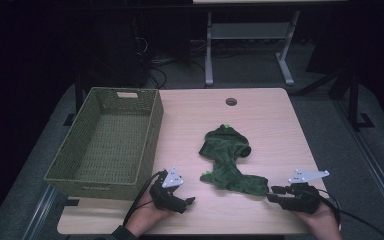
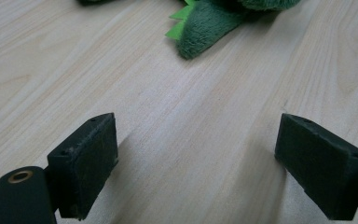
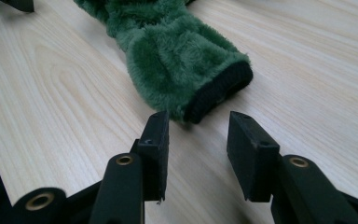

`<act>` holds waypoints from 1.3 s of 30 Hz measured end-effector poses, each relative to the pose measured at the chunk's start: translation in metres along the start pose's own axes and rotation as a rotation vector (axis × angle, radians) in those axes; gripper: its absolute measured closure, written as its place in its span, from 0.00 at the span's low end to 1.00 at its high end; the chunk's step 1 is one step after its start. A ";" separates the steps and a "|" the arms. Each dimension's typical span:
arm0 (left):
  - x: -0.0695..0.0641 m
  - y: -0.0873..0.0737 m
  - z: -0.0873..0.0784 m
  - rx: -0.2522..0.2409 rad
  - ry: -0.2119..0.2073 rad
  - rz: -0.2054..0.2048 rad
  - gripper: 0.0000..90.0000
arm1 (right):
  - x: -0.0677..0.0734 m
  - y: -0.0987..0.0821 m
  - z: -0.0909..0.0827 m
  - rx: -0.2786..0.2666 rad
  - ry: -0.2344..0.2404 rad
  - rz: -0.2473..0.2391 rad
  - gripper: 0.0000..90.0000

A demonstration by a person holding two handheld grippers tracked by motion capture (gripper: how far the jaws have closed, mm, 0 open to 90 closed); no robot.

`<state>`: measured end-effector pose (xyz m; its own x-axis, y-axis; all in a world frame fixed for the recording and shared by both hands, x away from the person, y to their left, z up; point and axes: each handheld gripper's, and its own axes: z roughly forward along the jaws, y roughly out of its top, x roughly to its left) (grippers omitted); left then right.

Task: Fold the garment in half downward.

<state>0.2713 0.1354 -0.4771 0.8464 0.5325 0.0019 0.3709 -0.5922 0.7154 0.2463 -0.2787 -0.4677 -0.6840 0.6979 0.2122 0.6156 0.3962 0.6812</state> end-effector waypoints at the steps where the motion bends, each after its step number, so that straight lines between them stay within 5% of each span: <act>1: 0.000 0.000 0.000 0.000 0.000 0.000 0.14 | 0.000 0.001 0.001 0.000 0.004 -0.001 0.67; 4: 0.000 0.000 0.000 0.000 0.000 0.000 0.14 | 0.000 0.003 0.004 0.006 0.008 0.002 0.68; 12: 0.000 0.000 0.000 0.000 -0.001 0.000 0.14 | 0.000 0.008 0.006 0.009 0.012 -0.022 0.93; 21: 0.000 0.000 0.000 -0.001 -0.001 -0.002 0.14 | -0.002 0.017 -0.011 -0.060 -0.011 -0.054 0.93; 27: 0.000 0.000 0.001 -0.001 -0.002 -0.003 0.14 | 0.007 0.037 -0.016 -0.123 0.028 -0.125 0.93; 39: 0.000 0.000 0.001 -0.004 -0.004 -0.008 0.14 | 0.025 0.074 0.001 -0.144 0.107 -0.250 0.93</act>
<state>0.2715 0.1345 -0.4774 0.8449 0.5349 -0.0065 0.3762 -0.5856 0.7181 0.2749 -0.2310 -0.4125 -0.8492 0.5199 0.0924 0.3663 0.4538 0.8123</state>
